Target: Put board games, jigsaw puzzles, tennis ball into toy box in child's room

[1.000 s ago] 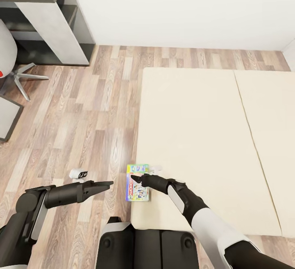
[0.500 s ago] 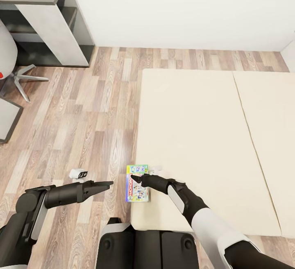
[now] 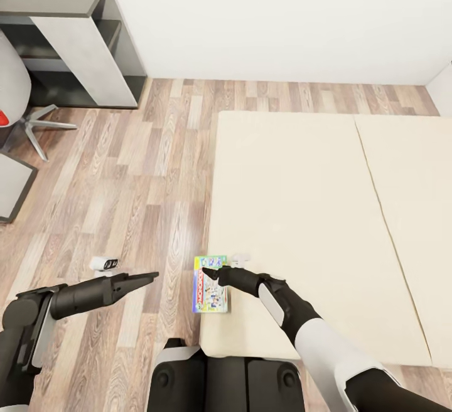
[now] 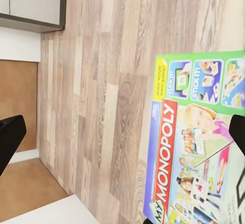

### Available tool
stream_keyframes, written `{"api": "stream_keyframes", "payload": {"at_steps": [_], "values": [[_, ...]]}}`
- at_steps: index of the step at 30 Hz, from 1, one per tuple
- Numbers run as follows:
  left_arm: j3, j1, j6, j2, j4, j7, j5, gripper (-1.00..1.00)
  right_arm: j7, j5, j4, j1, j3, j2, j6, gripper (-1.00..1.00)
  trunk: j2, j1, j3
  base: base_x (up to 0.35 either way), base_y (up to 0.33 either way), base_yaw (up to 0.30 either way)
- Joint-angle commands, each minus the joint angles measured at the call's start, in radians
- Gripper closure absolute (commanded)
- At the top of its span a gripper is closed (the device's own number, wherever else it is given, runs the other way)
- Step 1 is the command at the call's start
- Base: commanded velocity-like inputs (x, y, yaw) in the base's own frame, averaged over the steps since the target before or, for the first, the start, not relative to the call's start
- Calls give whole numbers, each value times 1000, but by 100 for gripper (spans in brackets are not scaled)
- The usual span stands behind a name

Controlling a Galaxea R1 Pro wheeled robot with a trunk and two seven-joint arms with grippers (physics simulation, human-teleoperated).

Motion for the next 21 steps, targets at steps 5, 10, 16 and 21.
{"api": "stream_keyframes", "payload": {"at_steps": [5, 10, 16, 21], "values": [[10, 0, 11, 32, 2, -4, -3, -100, 1, -11, -6, 0, -1, -6, -5, -100, -1, 1, 7, 0, 0, 0], [22, 0, 11, 47, 3, -4, -3, -100, 7, -17, -11, 0, -2, -61, -26, -100, -1, 1, 15, 0, 0, 0], [28, 0, 11, 64, 3, -4, -3, -100, 13, -36, -85, 9, -6, -148, -20, -100, -1, 1, 25, 0, 0, 0], [29, 0, 11, 66, 3, -4, -3, -100, 55, -172, -153, 69, -20, -210, -7, -100, -1, 1, 33, 0, 0, 0]]}}
